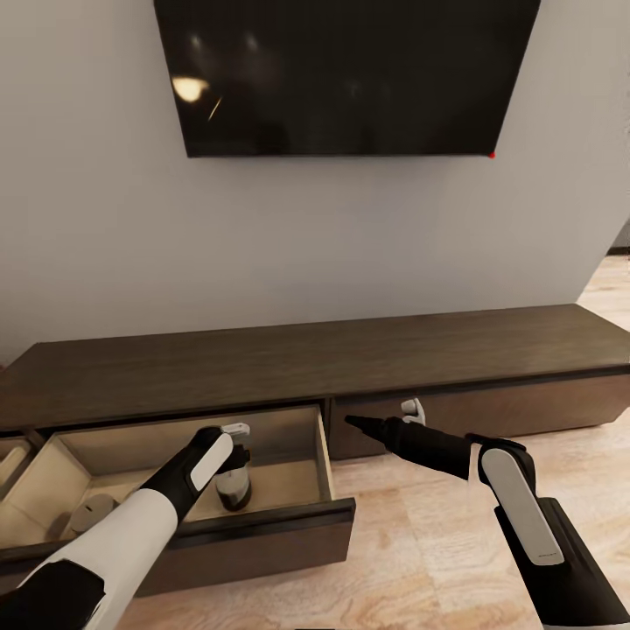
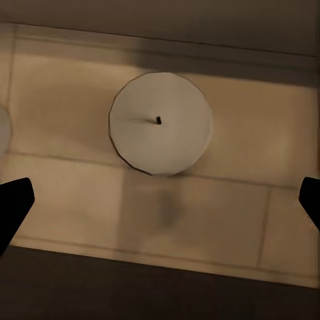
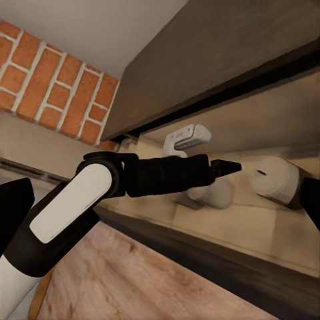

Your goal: Place each of the two pumpkins and all three candles from the living room inside a cabinet in the living room (use any cabinet), then make sure every cabinet is closed, and position the cauldron so it is next to a table in the living room.

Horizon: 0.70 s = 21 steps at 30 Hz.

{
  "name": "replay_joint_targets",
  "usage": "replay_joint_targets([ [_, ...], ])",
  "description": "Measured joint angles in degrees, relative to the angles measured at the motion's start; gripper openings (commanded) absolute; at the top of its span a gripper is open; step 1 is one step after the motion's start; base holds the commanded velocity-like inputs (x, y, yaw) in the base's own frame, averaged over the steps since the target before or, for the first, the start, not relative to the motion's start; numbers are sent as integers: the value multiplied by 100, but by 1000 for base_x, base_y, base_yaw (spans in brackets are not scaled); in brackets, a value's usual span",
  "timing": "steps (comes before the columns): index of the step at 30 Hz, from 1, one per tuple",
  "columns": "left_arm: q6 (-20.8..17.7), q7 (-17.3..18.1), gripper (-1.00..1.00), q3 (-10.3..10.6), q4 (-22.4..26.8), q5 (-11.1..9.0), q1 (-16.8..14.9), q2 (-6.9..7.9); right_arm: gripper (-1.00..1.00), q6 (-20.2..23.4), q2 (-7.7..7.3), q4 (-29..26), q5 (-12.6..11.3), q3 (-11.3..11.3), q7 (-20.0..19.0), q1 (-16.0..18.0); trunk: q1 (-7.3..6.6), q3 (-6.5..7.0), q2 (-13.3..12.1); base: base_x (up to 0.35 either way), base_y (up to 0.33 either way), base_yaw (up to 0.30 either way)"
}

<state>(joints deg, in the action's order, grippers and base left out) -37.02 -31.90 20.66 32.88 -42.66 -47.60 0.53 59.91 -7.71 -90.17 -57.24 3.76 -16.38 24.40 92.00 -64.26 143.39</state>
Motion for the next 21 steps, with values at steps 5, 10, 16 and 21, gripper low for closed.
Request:
replay_joint_targets([
  [5, 1, -14, 100, 0, 2, 23, 0, 1, 100, 0, 1, 0, 0, 0, 0, 0, -13, 111, -7, 0, 0, 0],
  [10, 1, -21, 100, 0, 6, 32, 0, 1, 100, 0, -8, -13, 0, 1, 0, 0, -26, 222, -13, 0, 0, 0],
  [16, 2, -26, 100, 0, 8, 33, 0, -1, 100, 0, -18, -17, -3, 1, -2, 0, -110, 340, -161, 0, 0, 0],
  [21, -5, -40, 100, 6, 147, 34, 15, 1, 100, 0, -17, -21, 0, 0, 0, -1, -220, 430, -361, 0, 0, 0],
])
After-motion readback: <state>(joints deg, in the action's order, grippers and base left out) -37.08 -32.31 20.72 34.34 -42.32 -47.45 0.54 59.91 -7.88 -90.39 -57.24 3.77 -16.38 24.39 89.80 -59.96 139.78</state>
